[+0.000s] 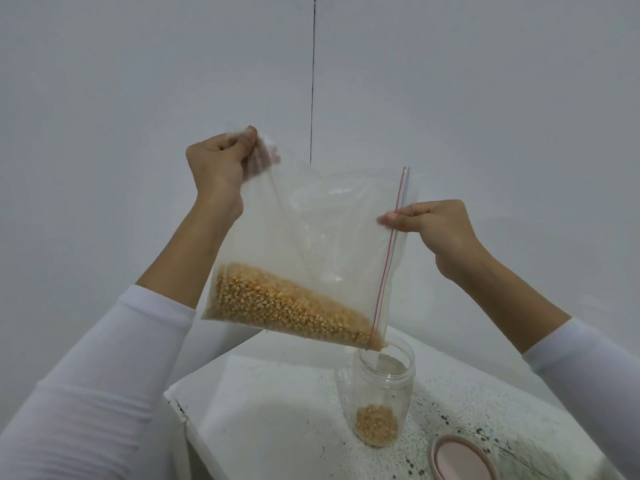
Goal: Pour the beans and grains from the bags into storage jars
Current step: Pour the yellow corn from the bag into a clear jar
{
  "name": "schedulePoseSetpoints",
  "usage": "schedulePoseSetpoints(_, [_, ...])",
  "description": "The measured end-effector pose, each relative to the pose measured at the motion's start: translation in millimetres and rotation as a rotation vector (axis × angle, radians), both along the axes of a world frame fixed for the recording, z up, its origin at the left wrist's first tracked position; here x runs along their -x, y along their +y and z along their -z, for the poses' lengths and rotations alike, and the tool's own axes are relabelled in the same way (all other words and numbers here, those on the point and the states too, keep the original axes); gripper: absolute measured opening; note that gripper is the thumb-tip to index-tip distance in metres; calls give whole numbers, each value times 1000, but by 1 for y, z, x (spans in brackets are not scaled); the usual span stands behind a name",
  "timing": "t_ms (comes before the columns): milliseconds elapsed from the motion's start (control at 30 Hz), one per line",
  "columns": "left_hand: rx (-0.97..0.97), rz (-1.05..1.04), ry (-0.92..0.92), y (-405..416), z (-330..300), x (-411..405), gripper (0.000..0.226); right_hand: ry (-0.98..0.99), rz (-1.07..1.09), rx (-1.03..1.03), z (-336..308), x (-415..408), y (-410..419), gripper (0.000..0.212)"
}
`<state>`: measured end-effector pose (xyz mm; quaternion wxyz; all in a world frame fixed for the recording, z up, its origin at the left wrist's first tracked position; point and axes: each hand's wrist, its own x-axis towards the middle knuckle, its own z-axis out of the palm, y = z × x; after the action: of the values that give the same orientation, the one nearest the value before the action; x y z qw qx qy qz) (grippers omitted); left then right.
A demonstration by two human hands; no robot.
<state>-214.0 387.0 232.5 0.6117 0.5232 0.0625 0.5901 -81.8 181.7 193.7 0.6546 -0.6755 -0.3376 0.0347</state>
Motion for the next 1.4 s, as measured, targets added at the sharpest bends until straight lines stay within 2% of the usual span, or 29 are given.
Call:
schedulePoseSetpoints(467, [40, -6, -54, -3, -4, -4, 21, 16, 25, -36, -4, 0, -3, 7])
schedulePoseSetpoints(600, [10, 32, -19, -4, -4, -5, 21, -3, -15, 37, -6, 0, -5, 9])
schedulePoseSetpoints(733, [-6, -11, -20, -1, -4, -6, 25, 1, 45, -38, -4, -2, -4, 7])
schedulePoseSetpoints(833, [-9, 13, -17, -5, -4, -8, 23, -2, 18, 6, -2, -1, -3, 5])
schedulePoseSetpoints(1133, [-46, 6, 5, -5, -2, -8, 22, 15, 32, -66, 1, -2, -3, 5])
schedulePoseSetpoints(1400, [-22, 17, 11, -10, -2, -12, 23, 17, 18, -42, 6, -1, -4, 6])
